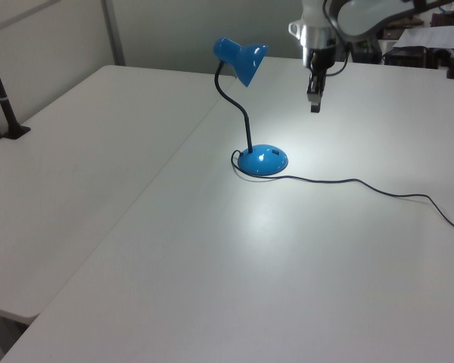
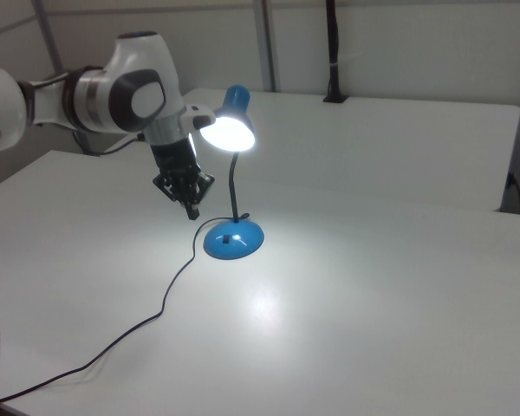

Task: Turn off the lamp
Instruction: 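Move the gripper down to the switch on the blue lamp base, then press down on the lamp base switch with the gripper fingers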

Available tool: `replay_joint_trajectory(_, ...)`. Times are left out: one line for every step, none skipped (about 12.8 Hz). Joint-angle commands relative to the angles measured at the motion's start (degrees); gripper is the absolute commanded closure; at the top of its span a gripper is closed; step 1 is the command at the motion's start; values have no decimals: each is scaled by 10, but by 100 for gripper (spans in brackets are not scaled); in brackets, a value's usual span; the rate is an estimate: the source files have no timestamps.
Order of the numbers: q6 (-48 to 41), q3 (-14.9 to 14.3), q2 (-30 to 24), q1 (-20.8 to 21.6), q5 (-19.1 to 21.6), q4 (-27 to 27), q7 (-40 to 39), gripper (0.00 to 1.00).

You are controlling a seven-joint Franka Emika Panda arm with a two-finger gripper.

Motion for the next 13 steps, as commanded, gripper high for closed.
replay_joint_trajectory(88,-1,57,10,8,1,-11,100)
replay_joint_trajectory(110,-2,71,10,8,2,-11,100)
replay_joint_trajectory(131,-2,82,10,8,2,-12,100)
replay_joint_trajectory(150,-1,94,10,8,2,-11,100)
replay_joint_trajectory(165,-2,105,10,8,2,-12,100)
replay_joint_trajectory(177,-2,114,10,8,9,-12,100)
replay_joint_trajectory(182,-2,123,10,8,15,-12,100)
replay_joint_trajectory(183,-2,131,10,7,18,-11,100)
replay_joint_trajectory(183,-2,140,10,7,26,-12,100)
replay_joint_trajectory(184,-2,147,10,5,27,-11,100)
replay_joint_trajectory(190,-2,153,10,4,32,-11,100)
replay_joint_trajectory(205,-2,155,10,5,34,-11,100)
replay_joint_trajectory(219,-2,160,10,5,34,-10,100)
